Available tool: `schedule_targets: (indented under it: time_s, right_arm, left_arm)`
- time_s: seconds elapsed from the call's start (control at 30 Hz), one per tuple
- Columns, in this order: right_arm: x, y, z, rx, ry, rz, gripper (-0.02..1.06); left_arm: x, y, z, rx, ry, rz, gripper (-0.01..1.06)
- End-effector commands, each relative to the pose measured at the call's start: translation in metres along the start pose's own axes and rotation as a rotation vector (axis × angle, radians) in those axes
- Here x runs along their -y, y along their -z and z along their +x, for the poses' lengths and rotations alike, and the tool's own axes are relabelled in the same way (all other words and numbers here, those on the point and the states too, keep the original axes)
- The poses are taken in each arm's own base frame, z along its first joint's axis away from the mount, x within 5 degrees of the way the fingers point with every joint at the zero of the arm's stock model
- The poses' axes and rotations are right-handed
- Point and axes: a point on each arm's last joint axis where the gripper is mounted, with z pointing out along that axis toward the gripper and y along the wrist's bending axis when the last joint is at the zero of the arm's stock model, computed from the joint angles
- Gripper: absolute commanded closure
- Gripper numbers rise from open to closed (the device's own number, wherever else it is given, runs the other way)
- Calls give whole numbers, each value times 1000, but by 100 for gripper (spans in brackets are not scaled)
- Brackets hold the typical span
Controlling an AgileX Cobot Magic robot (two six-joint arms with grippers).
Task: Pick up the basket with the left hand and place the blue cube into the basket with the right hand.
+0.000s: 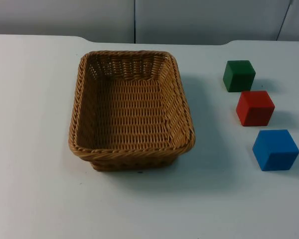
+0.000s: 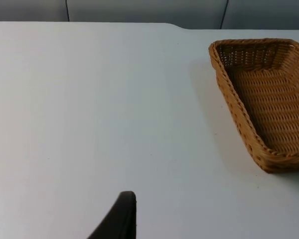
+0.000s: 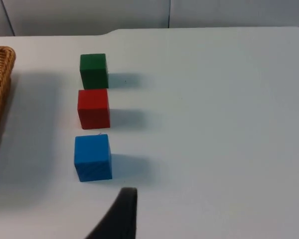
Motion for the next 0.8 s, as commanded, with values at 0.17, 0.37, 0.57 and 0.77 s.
schedule_targets:
  time_s: [0.17,0.37,0.57,0.77]
  right_arm:
    - [-4,-1,2,-6,-23,-40,0]
    - [1,-1,5,-39,12,13,0]
    - [1,0,6,-51,11,11,0]
    - [1,0,6,-51,11,11,0]
  left_arm:
    - [3,2,-6,45,19,29,0]
    - [5,5,-26,63,34,49,0]
    - [5,3,-51,96,54,58,0]
    - [5,-9,-86,102,77,76,0]
